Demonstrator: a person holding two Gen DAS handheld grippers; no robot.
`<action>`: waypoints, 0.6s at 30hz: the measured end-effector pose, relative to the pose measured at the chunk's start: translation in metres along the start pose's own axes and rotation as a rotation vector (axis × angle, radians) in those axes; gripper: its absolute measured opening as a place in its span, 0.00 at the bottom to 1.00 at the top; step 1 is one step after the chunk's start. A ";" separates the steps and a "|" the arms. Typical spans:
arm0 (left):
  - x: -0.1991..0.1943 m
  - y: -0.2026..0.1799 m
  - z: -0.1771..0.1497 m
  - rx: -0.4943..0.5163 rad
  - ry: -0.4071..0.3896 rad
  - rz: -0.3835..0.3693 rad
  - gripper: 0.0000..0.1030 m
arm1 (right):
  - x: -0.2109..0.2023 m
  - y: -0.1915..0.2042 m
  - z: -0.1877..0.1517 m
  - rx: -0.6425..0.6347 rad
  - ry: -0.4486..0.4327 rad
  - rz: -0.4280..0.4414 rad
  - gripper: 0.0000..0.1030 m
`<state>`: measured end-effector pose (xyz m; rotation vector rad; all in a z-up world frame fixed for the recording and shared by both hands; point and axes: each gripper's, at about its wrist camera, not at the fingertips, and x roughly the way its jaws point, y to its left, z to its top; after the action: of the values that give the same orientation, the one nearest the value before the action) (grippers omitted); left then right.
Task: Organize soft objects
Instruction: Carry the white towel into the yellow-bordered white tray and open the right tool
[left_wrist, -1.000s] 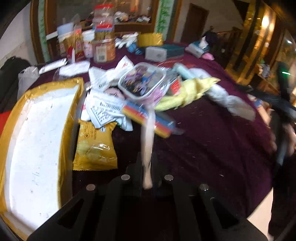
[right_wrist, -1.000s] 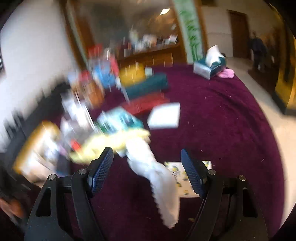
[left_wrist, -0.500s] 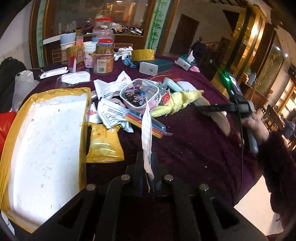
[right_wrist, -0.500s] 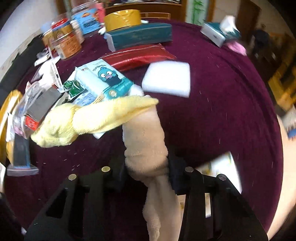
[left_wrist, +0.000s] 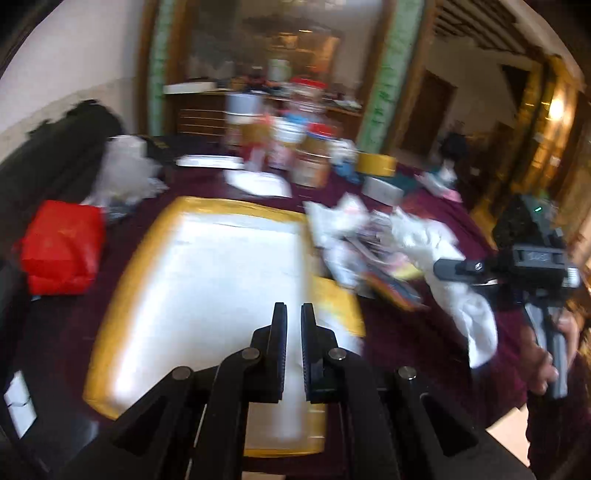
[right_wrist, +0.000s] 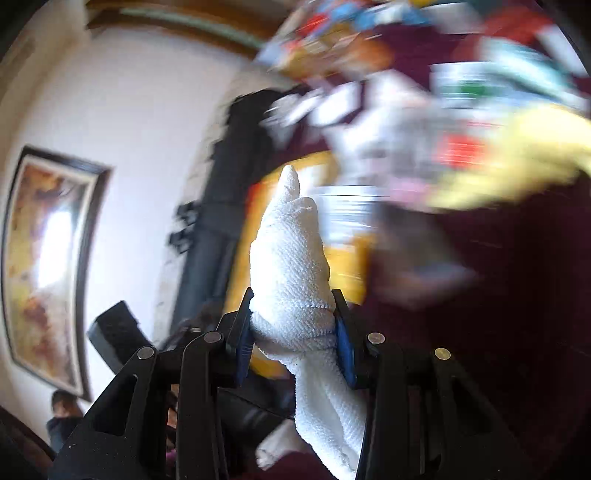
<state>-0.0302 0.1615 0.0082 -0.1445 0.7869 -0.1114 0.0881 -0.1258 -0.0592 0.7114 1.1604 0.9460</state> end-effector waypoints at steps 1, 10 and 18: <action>-0.001 0.011 0.005 -0.017 0.001 0.044 0.05 | 0.017 0.011 0.007 -0.013 0.007 0.017 0.37; 0.050 0.053 0.009 -0.121 0.189 0.174 0.22 | 0.146 0.080 0.035 -0.147 0.029 -0.104 0.44; 0.042 0.061 0.002 -0.164 0.143 0.035 0.23 | 0.085 0.077 0.022 -0.304 -0.109 -0.194 0.62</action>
<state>0.0029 0.2157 -0.0301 -0.2805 0.9407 -0.0233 0.1000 -0.0154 -0.0230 0.3928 0.9453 0.8839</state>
